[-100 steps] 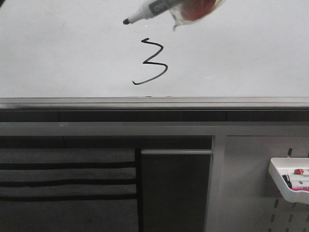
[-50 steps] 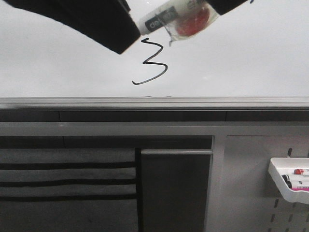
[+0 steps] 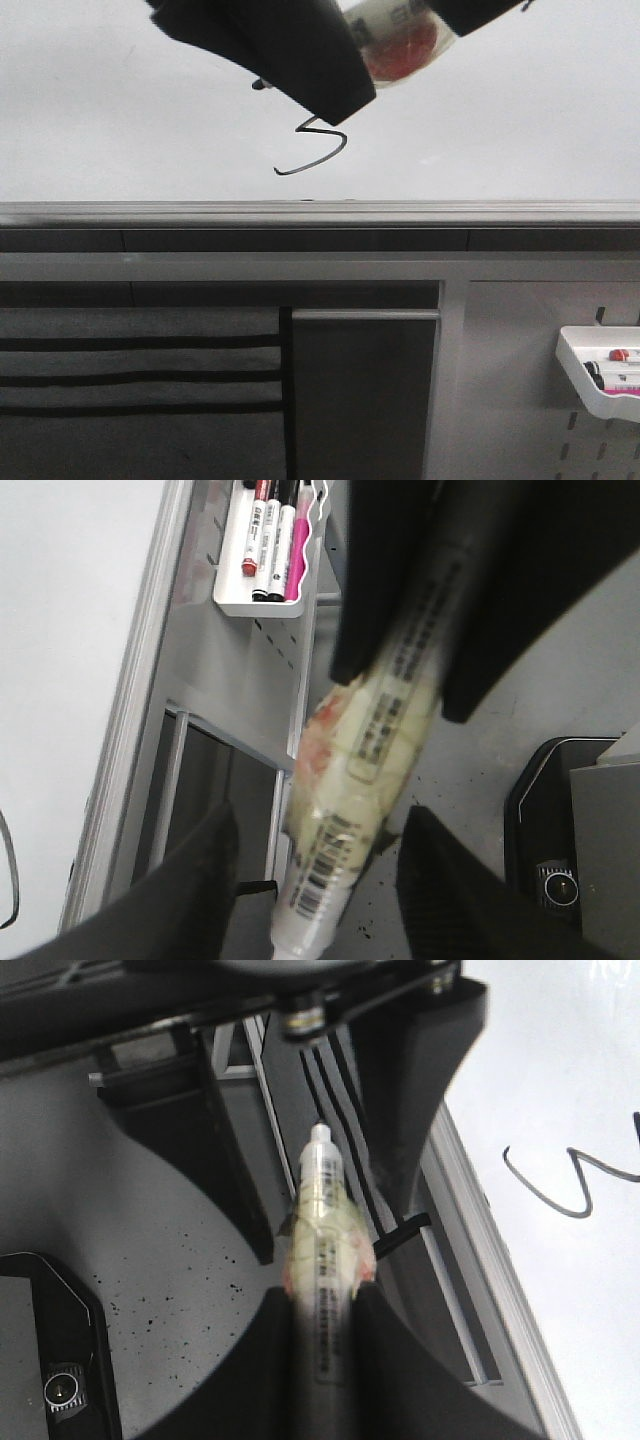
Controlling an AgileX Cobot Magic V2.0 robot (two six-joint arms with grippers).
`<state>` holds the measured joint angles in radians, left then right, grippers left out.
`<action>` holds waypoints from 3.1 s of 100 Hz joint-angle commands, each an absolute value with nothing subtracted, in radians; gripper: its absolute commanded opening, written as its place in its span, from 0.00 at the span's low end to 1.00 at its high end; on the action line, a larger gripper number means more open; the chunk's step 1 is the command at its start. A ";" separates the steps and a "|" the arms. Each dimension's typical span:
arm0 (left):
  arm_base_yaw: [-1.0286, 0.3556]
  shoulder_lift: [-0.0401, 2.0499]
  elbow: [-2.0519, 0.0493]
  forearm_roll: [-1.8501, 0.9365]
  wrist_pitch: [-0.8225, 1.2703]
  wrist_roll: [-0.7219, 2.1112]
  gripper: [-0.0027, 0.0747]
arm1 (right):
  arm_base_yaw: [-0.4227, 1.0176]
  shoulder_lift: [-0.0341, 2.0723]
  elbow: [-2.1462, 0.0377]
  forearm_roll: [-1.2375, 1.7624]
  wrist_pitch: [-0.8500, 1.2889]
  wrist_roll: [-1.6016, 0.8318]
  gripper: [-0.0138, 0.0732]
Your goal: Write number 3 on whiteboard
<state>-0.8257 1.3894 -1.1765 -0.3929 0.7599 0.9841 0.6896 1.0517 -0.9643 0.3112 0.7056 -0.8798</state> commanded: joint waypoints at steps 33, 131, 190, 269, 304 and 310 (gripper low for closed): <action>-0.832 1.360 -1.212 -0.398 0.727 0.990 0.11 | 0.691 1.042 -0.990 0.322 0.661 -0.891 0.16; -0.617 1.362 -1.212 -0.398 0.724 0.787 0.01 | 0.595 0.949 -0.990 0.320 0.655 -0.766 0.61; -0.189 1.362 -1.081 -0.554 0.438 0.542 0.01 | 0.485 0.868 -0.985 0.320 0.793 -0.703 0.61; -0.189 1.452 -1.030 -0.619 0.373 0.542 0.01 | 0.485 0.868 -0.985 0.348 0.793 -0.703 0.61; -0.189 1.452 -1.030 -0.619 0.335 0.542 0.14 | 0.485 0.868 -0.985 0.348 0.793 -0.703 0.61; -0.189 1.452 -1.030 -0.619 0.330 0.542 0.22 | 0.485 0.868 -0.985 0.348 0.793 -0.703 0.61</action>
<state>-0.1898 1.4845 -1.0049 -0.5939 0.3900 0.5521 0.4927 0.8787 -0.9597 0.3271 0.8467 -0.7050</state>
